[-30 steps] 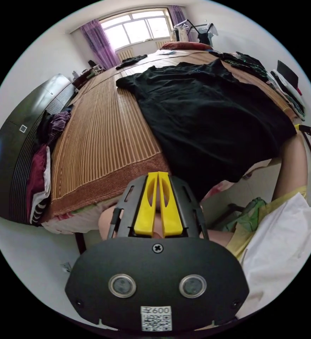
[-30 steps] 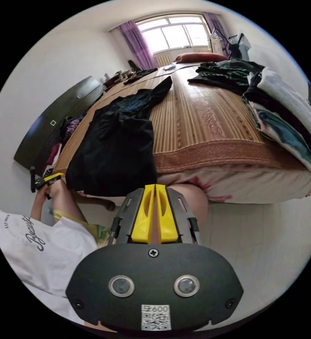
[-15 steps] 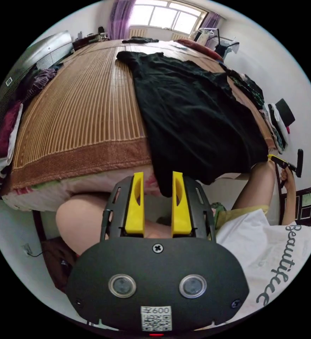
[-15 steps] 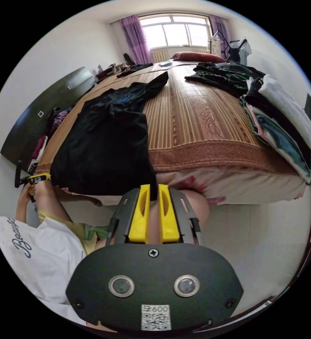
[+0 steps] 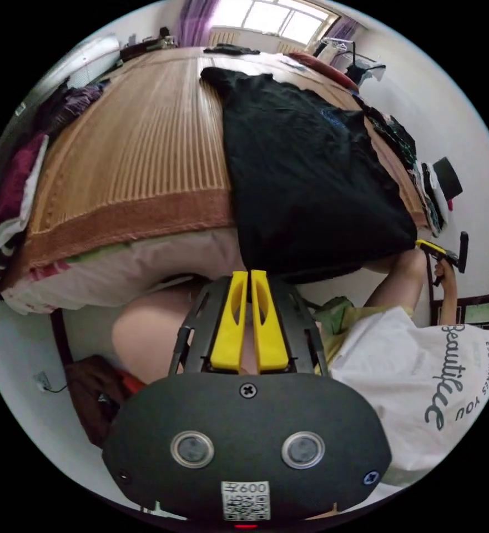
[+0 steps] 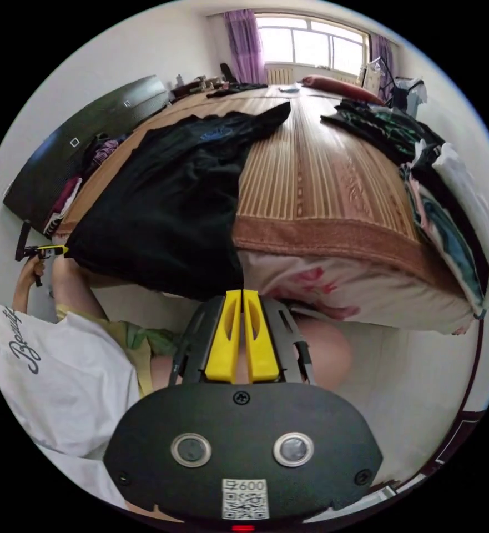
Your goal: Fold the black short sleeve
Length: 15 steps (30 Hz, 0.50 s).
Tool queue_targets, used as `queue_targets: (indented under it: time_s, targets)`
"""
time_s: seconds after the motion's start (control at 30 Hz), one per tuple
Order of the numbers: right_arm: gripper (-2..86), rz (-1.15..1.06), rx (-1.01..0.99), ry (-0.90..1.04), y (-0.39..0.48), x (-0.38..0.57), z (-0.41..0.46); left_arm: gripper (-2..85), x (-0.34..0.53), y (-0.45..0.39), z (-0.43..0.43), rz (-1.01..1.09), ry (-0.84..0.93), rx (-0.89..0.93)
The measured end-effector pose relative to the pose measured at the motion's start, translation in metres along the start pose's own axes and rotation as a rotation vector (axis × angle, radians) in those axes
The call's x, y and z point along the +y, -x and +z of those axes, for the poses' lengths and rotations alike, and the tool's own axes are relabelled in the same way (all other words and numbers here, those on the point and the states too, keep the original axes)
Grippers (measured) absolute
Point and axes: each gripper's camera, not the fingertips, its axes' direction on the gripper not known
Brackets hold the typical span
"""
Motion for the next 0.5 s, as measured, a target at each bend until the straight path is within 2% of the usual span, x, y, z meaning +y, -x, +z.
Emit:
queue_targets:
  time_s: [0.1,0.13,0.2,0.3,0.4,0.47,0.5]
  targets:
    - [-0.8,0.057,-0.008,0.068,-0.015,0.03,0.046,1.1,0.015,-0.025,0.042,0.017,0.187,-0.21]
    - [-0.8,0.065,0.025,0.083,-0.019,0.044,0.058,1.0,0.026,-0.037,0.052,0.047,0.244,-0.351]
    - [-0.8,0.044,0.128,0.185,-0.024,0.064,0.08,0.9,0.042,-0.056,0.049,0.084,0.18,-0.364]
    - [-0.8,0.051,0.1,0.1,-0.032,0.094,0.082,0.8,0.053,-0.071,0.034,0.08,0.1,-0.316]
    - [-0.8,0.088,0.112,-0.127,-0.036,0.111,0.061,0.8,0.056,-0.086,0.0,0.075,-0.157,-0.294]
    - [-0.8,0.02,0.059,-0.364,-0.023,0.118,0.053,0.8,0.048,-0.1,-0.018,0.144,-0.352,-0.235]
    - [-0.8,-0.006,0.036,-0.409,-0.017,0.117,0.055,0.8,0.045,-0.104,-0.02,0.17,-0.387,-0.233]
